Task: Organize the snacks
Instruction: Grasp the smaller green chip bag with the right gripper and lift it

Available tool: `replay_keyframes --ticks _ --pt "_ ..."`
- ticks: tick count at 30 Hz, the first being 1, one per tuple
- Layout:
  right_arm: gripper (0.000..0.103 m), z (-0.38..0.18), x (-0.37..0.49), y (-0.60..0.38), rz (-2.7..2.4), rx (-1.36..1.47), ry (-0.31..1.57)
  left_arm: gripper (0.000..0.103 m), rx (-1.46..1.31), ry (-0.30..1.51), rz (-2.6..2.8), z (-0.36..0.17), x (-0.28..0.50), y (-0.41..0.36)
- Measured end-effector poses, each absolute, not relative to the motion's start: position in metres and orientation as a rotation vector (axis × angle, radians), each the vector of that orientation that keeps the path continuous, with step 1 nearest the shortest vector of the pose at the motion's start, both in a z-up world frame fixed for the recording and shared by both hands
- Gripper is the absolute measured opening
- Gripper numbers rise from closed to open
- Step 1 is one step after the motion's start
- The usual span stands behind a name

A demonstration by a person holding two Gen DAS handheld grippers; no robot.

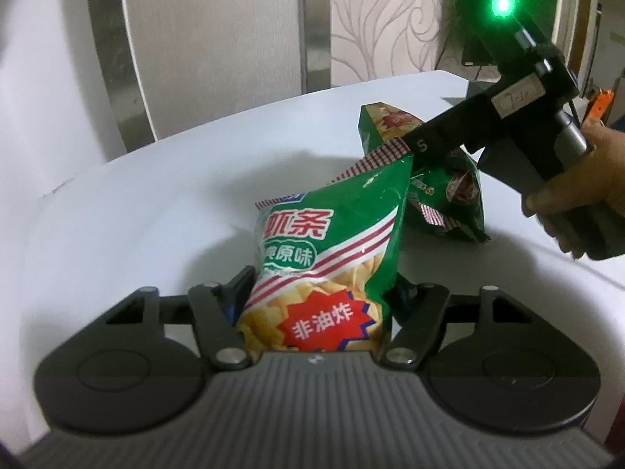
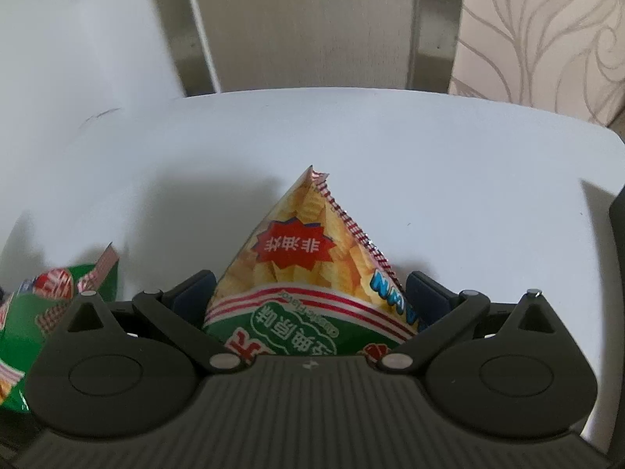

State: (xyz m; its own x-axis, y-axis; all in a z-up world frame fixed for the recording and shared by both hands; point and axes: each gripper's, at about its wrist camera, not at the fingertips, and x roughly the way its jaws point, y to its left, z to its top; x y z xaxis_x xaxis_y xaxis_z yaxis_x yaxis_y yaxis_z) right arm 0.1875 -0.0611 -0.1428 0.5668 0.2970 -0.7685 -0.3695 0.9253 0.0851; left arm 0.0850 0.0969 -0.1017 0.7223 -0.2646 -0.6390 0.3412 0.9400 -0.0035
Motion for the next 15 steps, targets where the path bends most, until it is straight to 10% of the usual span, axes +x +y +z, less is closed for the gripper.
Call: replay_keyframes --ticks 7,15 --pt "0.087 -0.131 0.17 -0.078 0.413 -0.031 0.851 0.062 0.118 0.683 -0.339 -0.101 0.083 0.093" --pt "0.103 -0.111 0.16 -0.114 0.354 0.2 0.848 0.062 0.105 0.678 -0.361 -0.1 0.081 0.088"
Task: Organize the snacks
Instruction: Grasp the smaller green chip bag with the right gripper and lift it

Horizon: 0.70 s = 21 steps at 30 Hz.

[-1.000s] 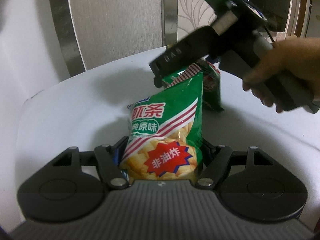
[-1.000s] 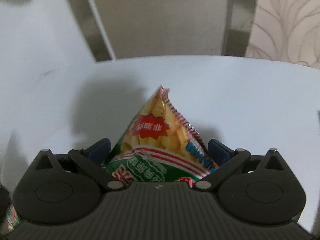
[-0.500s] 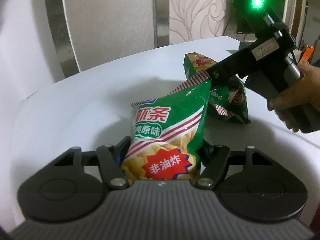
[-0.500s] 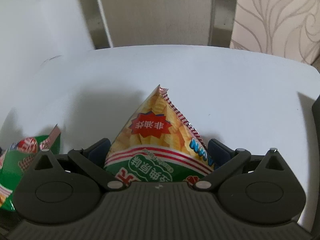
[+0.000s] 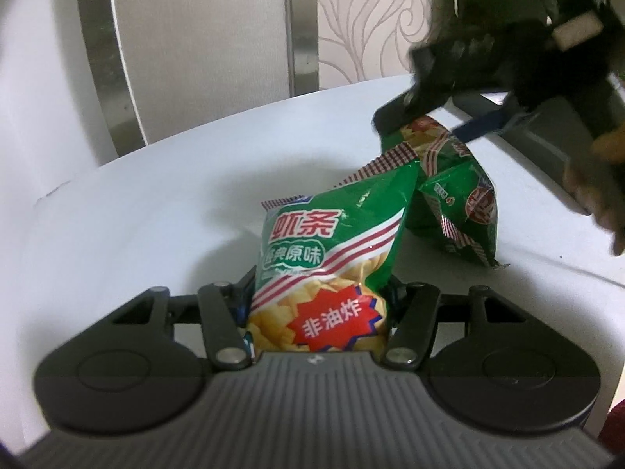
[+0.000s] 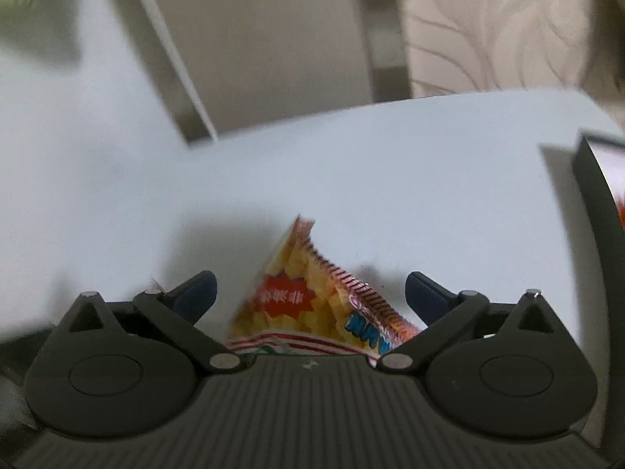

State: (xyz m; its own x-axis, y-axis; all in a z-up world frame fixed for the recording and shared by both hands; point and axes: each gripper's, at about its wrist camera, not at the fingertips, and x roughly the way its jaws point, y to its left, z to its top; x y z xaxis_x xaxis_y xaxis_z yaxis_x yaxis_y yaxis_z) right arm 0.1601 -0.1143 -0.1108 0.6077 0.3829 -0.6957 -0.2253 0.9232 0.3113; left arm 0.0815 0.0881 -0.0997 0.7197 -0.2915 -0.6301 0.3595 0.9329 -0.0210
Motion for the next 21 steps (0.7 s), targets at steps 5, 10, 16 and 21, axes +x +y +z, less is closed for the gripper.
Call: replay_keyframes --ticks 5,10,16,21 --pt "0.103 -0.11 0.141 -0.157 0.239 0.424 0.991 0.062 0.115 0.663 -0.416 -0.099 0.07 0.077" --pt "0.103 -0.125 0.12 -0.161 0.223 0.47 1.031 0.062 0.123 0.658 -0.461 -0.101 0.055 0.066" --pt "0.103 -0.124 0.125 -0.113 0.267 0.209 1.023 0.063 0.136 0.658 -0.477 -0.102 0.039 0.064" --pt "0.103 -0.128 0.13 -0.081 0.304 -0.027 0.998 0.064 0.166 0.656 -0.48 -0.11 0.034 0.065"
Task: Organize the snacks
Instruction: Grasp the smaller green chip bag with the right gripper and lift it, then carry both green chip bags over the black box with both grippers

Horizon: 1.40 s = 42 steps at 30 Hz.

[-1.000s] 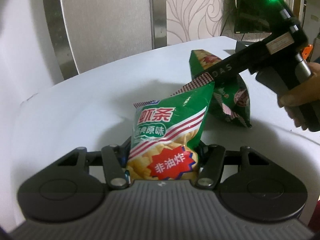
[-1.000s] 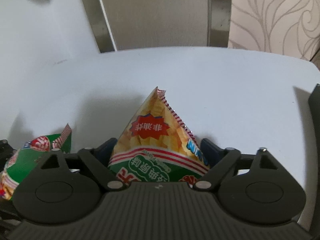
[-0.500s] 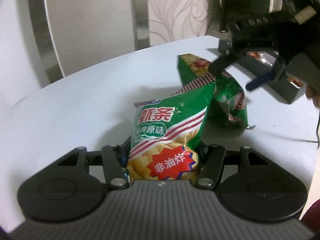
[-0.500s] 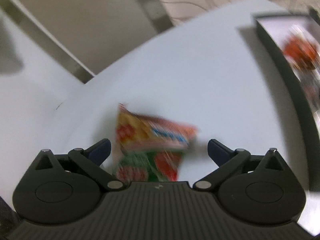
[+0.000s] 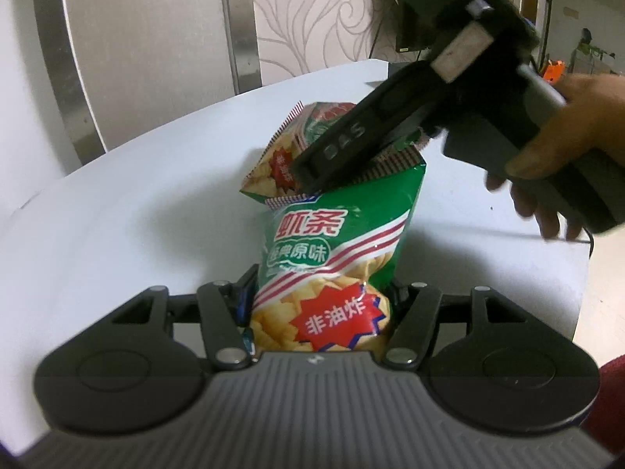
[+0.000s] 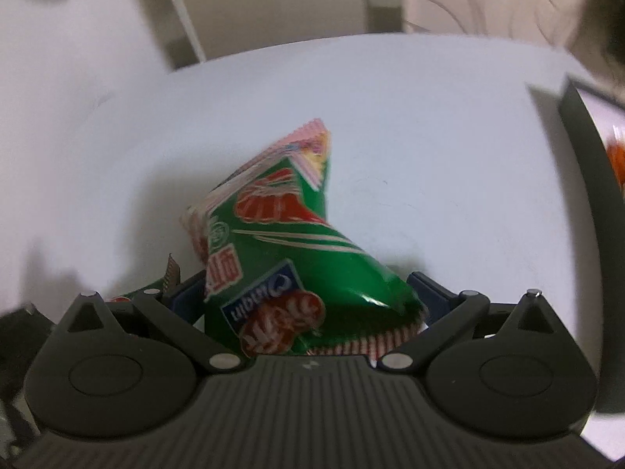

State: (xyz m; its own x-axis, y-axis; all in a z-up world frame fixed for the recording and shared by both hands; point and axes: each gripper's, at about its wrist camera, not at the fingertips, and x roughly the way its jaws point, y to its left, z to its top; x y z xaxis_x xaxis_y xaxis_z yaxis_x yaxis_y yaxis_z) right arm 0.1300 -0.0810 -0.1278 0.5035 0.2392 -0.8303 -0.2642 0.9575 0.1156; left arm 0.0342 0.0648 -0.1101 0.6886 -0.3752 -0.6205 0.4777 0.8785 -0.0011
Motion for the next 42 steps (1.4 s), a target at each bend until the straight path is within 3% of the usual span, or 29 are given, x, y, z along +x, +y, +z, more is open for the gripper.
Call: replay_keyframes --ticks 7,8,10,12,30,42 --pt "0.103 -0.131 0.141 -0.057 0.362 -0.201 1.008 0.064 0.181 0.647 -0.47 -0.119 0.029 0.068" --pt "0.101 -0.131 0.142 -0.057 0.371 -0.207 1.0 0.063 0.176 0.644 -0.466 -0.12 0.031 0.067" --pt "0.087 -0.13 0.136 -0.057 0.401 -0.21 0.954 0.062 0.162 0.638 -0.458 -0.122 0.029 0.068" --pt "0.082 -0.126 0.131 -0.059 0.421 -0.191 0.934 0.06 0.165 0.629 -0.454 -0.123 0.027 0.068" --pt "0.081 -0.07 0.065 -0.107 0.352 0.031 0.774 0.058 0.146 0.563 -0.399 -0.119 0.039 0.083" --pt "0.081 -0.054 0.038 -0.196 0.316 0.17 0.73 0.058 0.169 0.465 -0.426 -0.089 0.084 0.004"
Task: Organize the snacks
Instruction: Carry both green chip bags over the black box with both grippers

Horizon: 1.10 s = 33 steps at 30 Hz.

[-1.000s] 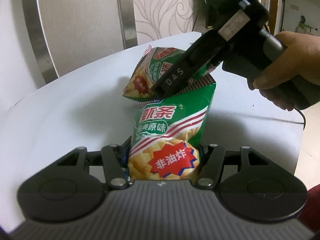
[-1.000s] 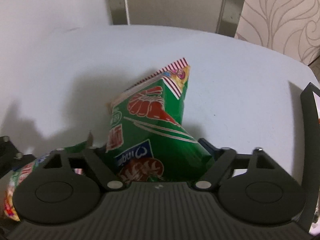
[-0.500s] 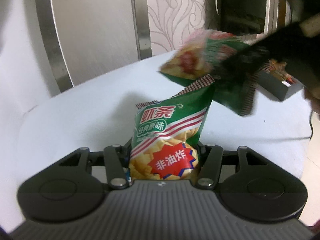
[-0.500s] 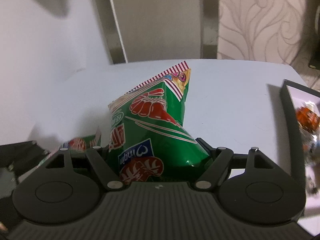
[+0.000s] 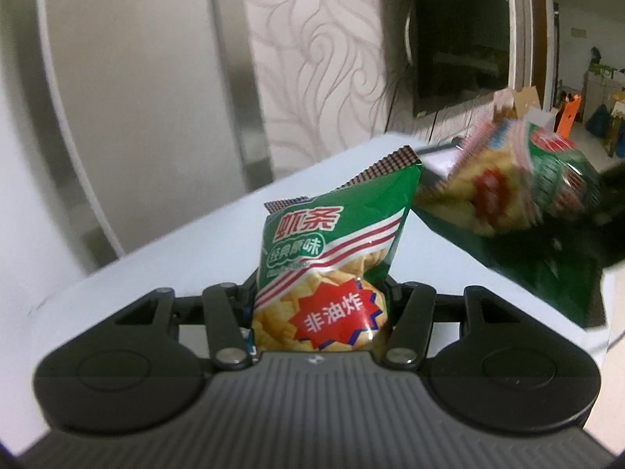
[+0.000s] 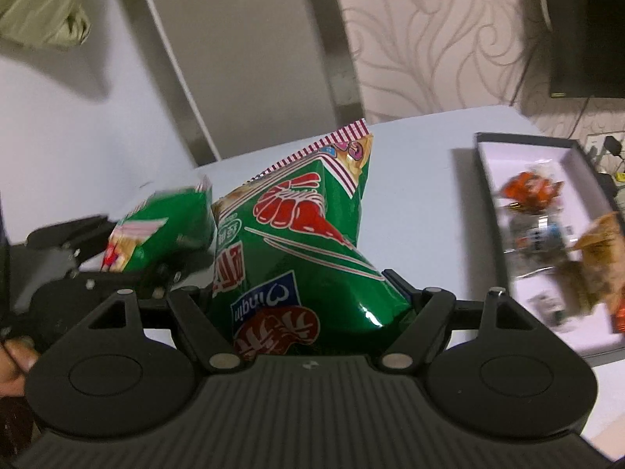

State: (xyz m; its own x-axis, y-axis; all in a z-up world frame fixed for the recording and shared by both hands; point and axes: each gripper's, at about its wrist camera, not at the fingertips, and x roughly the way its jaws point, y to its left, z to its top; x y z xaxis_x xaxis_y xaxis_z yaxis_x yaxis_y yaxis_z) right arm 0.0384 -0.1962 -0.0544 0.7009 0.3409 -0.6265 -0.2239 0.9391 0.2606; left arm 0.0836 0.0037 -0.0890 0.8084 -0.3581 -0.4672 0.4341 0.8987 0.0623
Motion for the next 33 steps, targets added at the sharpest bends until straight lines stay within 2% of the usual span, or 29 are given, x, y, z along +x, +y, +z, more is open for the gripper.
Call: replay_keyframes --ticks 12,18,20,26,27,30,32,33 --pt "0.081 -0.054 0.043 -0.347 0.141 0.232 0.705 0.058 0.139 0.398 -0.568 -0.049 0.141 -0.154" --pt "0.081 -0.072 0.055 -0.38 0.111 0.208 0.746 0.058 0.141 0.451 -0.605 -0.064 0.17 -0.22" --pt "0.081 -0.08 0.06 -0.386 0.105 0.194 0.768 0.058 0.201 0.523 -0.598 -0.07 0.179 -0.239" --pt "0.082 -0.108 0.094 -0.387 0.092 0.087 0.834 0.062 0.236 0.558 -0.549 -0.08 0.2 -0.274" --pt "0.082 -0.112 0.101 -0.384 0.084 0.058 0.843 0.064 0.244 0.555 -0.541 -0.081 0.202 -0.278" --pt "0.087 -0.115 0.112 -0.379 0.064 -0.006 0.846 0.087 0.259 0.538 -0.511 -0.081 0.202 -0.284" --pt "0.099 -0.113 0.116 -0.378 0.049 -0.04 0.839 0.087 0.283 0.519 -0.504 -0.08 0.2 -0.285" --pt "0.1 -0.11 0.115 -0.377 0.043 -0.056 0.827 0.087 0.293 0.511 -0.51 -0.079 0.199 -0.285"
